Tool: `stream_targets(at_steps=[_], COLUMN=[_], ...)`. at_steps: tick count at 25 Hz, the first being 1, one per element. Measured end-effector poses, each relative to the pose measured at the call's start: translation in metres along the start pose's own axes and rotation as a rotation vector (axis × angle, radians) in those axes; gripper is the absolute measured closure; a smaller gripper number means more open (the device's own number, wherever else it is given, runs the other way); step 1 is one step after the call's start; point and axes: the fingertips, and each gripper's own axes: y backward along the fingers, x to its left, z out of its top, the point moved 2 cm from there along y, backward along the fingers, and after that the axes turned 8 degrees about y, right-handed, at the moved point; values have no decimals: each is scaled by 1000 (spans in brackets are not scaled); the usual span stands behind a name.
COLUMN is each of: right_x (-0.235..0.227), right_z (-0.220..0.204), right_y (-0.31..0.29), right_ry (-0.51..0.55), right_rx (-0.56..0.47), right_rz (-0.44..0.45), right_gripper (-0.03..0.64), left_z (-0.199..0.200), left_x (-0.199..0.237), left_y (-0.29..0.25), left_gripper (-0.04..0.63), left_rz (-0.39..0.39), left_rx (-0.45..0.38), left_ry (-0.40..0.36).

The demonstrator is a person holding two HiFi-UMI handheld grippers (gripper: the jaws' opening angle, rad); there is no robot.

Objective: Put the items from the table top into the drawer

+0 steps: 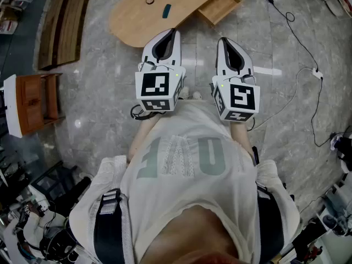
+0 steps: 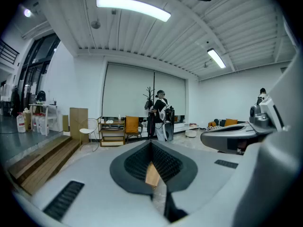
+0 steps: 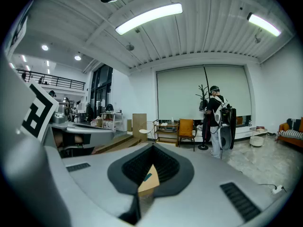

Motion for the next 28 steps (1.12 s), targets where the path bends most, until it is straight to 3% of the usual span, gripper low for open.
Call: stream_targets(at_steps=[9,18,23,28], right_x=[-14,-31,-33,-45], right_z=[-14,-55,-55,-62], right_y=[1,4,-13,-54], right_ry=[-26,-151,-74,-111], right_rx=[27,95,125,140], right_rz=[19,115,86,73], right_gripper=[612,612,612,612], left_z=[-4,-48,-33,-28], left_x=[-18,-37,-19,13], left_y=[-6,-9,-24,-66], left_gripper=[586,586,588,588], left_rz=[-5,20,13,28], left_rx=[13,104,33,14], left_ry=[-2,103,116,110])
